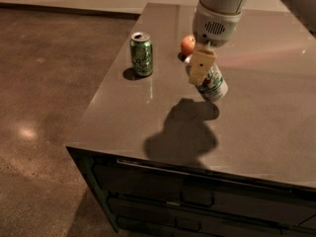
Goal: Knock 7up can over
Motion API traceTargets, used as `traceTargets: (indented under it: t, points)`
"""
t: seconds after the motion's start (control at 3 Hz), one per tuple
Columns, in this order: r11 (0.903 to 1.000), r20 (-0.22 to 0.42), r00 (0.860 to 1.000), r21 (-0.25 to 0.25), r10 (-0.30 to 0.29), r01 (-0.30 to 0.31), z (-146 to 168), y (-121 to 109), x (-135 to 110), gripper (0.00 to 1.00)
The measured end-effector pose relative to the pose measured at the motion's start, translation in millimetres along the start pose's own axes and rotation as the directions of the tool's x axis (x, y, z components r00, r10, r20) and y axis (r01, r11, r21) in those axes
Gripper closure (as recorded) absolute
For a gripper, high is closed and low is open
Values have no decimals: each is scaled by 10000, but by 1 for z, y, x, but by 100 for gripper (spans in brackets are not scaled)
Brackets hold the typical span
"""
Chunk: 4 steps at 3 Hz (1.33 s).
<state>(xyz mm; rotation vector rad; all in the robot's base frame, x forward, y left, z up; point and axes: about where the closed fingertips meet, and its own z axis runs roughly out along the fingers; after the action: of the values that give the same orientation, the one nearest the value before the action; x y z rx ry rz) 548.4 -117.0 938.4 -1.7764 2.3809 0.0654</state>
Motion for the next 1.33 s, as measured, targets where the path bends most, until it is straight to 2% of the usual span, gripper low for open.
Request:
traceTargets:
  t: [0.33,0.67,1.0,1.33]
  points:
    - [9996,-834,9962,22,-270,272,19,-1,-2,98]
    - [9992,-1352,9900,-19,-400,401,31,2,-1,75]
    - [9988,-1607,9858,-169,-487,466,42,8,0,53]
    - [9973,-1673,9842,-543,-575,490,57,24,-5,21]
